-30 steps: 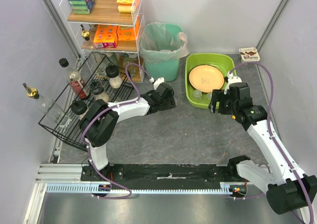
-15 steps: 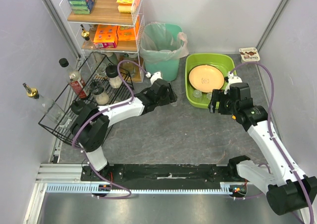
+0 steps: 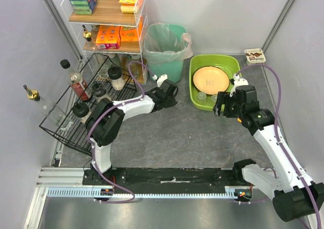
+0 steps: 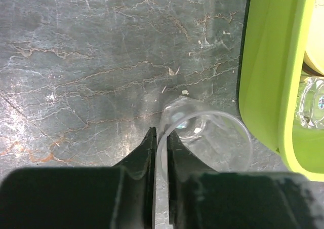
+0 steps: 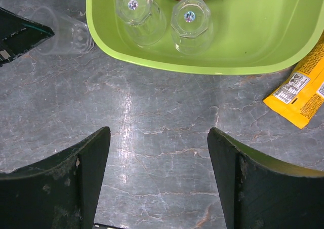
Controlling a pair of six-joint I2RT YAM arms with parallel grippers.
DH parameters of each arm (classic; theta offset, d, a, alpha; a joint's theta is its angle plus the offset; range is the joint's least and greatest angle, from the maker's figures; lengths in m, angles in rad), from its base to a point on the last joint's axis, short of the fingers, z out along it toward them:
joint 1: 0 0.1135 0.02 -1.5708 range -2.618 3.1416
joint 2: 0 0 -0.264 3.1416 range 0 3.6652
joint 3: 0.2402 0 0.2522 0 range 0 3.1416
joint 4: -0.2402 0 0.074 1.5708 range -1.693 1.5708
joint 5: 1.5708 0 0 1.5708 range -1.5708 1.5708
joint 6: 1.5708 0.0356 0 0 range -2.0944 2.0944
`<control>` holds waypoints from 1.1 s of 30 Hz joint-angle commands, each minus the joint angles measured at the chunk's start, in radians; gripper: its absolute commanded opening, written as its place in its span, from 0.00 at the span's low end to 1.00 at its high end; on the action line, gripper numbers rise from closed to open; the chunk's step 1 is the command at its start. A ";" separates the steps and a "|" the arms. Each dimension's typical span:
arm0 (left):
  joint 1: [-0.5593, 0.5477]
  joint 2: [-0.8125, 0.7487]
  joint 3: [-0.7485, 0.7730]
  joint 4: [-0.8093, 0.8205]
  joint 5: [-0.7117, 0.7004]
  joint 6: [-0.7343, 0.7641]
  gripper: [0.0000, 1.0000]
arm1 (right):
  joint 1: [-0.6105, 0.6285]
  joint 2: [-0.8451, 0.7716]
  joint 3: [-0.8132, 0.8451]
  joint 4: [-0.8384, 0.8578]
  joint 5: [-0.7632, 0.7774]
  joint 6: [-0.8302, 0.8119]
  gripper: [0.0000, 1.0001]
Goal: Clear the kitchen counter
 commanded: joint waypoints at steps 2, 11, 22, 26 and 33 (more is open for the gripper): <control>0.004 -0.029 0.029 -0.012 -0.025 0.016 0.02 | 0.000 -0.022 -0.001 0.000 -0.037 0.010 0.83; 0.007 -0.169 0.043 0.015 0.272 0.055 0.02 | 0.001 -0.042 0.036 0.011 -0.212 0.006 0.91; 0.016 -0.327 0.115 0.230 0.700 -0.193 0.02 | 0.003 -0.173 0.183 0.133 -0.369 0.203 0.98; 0.013 -0.390 0.092 0.364 0.799 -0.319 0.02 | 0.001 -0.208 0.215 0.172 -0.346 0.277 0.98; 0.013 -0.441 0.074 0.517 0.895 -0.456 0.02 | 0.001 -0.239 0.205 0.362 -0.489 0.377 0.98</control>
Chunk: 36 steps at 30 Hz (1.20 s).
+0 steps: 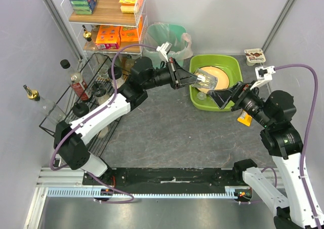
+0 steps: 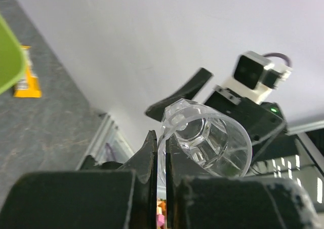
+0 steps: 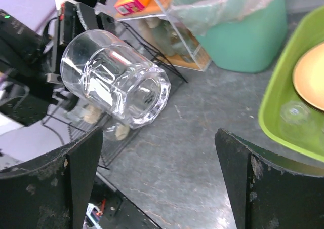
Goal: Clear the kitchen counter
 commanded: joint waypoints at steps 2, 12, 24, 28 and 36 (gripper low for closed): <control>0.004 -0.048 -0.025 0.211 0.133 -0.179 0.02 | 0.000 -0.014 -0.015 0.287 -0.204 0.131 0.98; -0.003 -0.058 -0.051 0.315 0.171 -0.266 0.02 | 0.000 0.020 -0.045 0.557 -0.350 0.319 0.98; -0.004 -0.079 -0.075 0.354 0.184 -0.285 0.02 | 0.000 0.058 -0.072 0.566 -0.321 0.339 0.92; -0.007 -0.082 -0.085 0.354 0.181 -0.283 0.02 | 0.001 0.060 -0.074 0.574 -0.307 0.354 0.82; -0.007 -0.110 -0.118 0.335 0.130 -0.251 0.23 | 0.000 0.061 -0.069 0.534 -0.278 0.339 0.36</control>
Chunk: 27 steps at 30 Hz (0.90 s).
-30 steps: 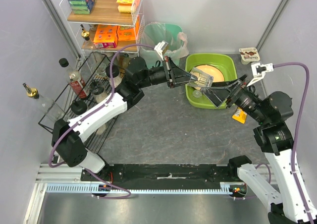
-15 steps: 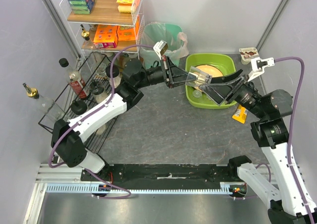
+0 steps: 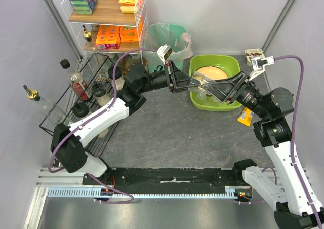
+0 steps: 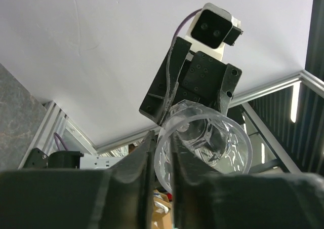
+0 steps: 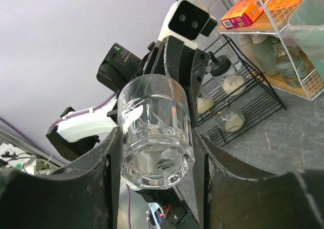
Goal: Clear the kitchen counter
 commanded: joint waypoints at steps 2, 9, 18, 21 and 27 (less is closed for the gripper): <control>-0.001 -0.085 -0.037 -0.010 -0.062 0.043 0.39 | 0.002 0.000 0.029 -0.081 0.056 -0.073 0.29; 0.002 -0.212 -0.089 -0.336 -0.324 0.328 0.64 | 0.002 0.044 0.126 -0.392 0.209 -0.271 0.15; 0.002 -0.487 -0.267 -0.678 -0.888 0.629 0.64 | 0.000 0.247 0.247 -0.765 0.718 -0.629 0.12; 0.004 -0.514 -0.256 -0.749 -0.906 0.701 0.64 | -0.009 0.328 0.255 -0.776 0.858 -0.663 0.13; 0.004 -0.554 -0.173 -0.915 -0.840 0.914 0.65 | -0.092 0.521 0.285 -0.753 1.015 -0.716 0.11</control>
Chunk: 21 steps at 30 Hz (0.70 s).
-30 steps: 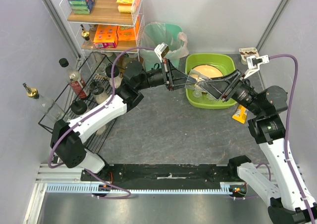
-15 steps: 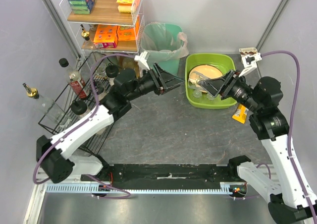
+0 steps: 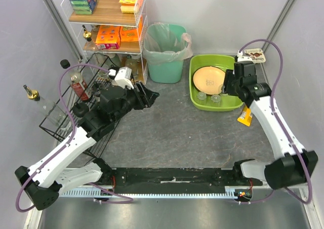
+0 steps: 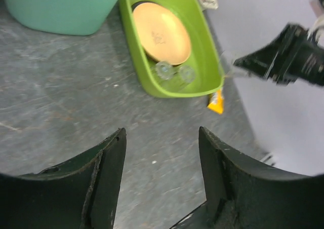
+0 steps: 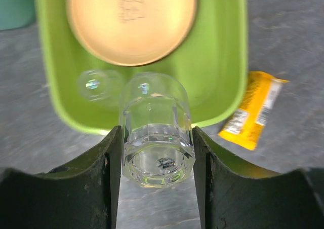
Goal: Clear the kitchen counter
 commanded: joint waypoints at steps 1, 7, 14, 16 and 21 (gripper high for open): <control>-0.002 -0.051 0.085 -0.179 -0.025 0.250 0.66 | -0.069 0.103 0.068 0.016 0.179 -0.081 0.11; -0.001 -0.145 0.105 -0.248 -0.049 0.355 0.77 | -0.119 0.239 0.086 0.047 0.146 -0.092 0.13; -0.002 -0.211 0.095 -0.227 0.021 0.426 0.86 | -0.152 0.347 0.073 0.101 0.121 -0.082 0.13; -0.001 -0.219 0.091 -0.227 0.027 0.433 0.87 | -0.161 0.374 0.071 0.111 0.112 -0.075 0.13; -0.001 -0.216 0.084 -0.225 0.019 0.442 0.88 | -0.170 0.445 0.059 0.171 0.072 -0.058 0.13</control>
